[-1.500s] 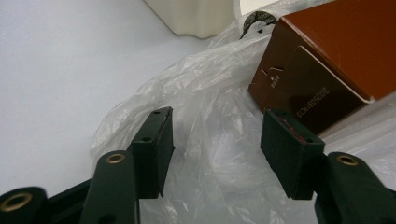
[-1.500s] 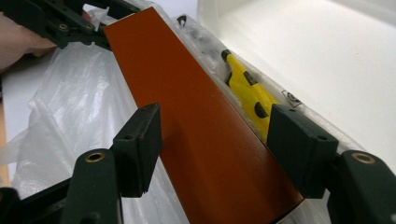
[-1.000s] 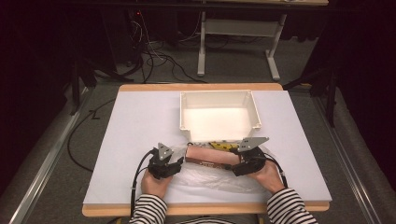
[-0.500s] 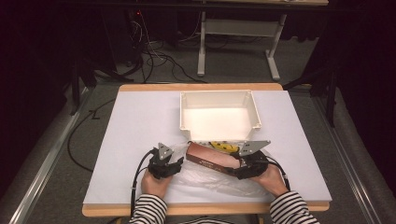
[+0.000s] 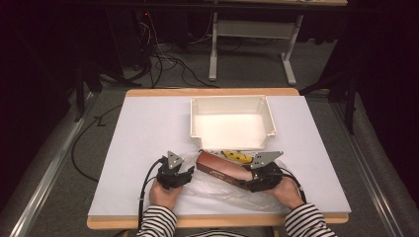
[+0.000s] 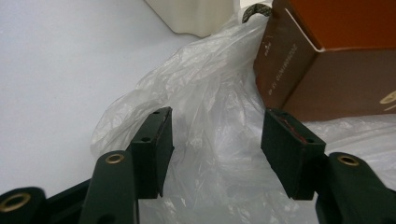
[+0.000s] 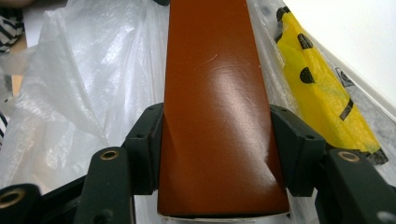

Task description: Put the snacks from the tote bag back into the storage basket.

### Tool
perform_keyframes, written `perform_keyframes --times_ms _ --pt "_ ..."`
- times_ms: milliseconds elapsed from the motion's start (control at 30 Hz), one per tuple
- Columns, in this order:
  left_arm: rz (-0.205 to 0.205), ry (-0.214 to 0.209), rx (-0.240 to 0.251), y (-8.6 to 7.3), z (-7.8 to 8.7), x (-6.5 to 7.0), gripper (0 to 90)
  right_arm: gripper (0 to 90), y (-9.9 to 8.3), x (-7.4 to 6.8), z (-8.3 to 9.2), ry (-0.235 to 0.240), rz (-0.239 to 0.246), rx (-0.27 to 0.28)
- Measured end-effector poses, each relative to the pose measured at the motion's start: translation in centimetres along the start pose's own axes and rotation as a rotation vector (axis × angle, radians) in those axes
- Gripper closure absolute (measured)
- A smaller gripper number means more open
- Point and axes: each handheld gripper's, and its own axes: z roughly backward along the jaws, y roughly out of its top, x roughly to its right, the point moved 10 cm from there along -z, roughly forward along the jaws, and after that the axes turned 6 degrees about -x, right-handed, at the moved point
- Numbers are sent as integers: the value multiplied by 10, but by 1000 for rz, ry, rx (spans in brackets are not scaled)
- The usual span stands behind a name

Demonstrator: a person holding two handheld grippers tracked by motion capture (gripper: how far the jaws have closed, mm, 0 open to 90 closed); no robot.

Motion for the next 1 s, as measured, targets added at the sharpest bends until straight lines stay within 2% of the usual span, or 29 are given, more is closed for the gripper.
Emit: perform_keyframes --times_ms 267,533,767,1000 --pt "-1 1 -1 0 0 0 438 427 3 -3 15 13 -27 43" --pt "2 -3 -5 0 -1 0 436 427 15 -4 30 10 -38 89" --pt "-5 0 -8 0 -1 0 435 427 25 3 44 9 -53 115" --pt "-6 0 -5 0 -1 1 434 426 31 9 51 -14 -59 121"
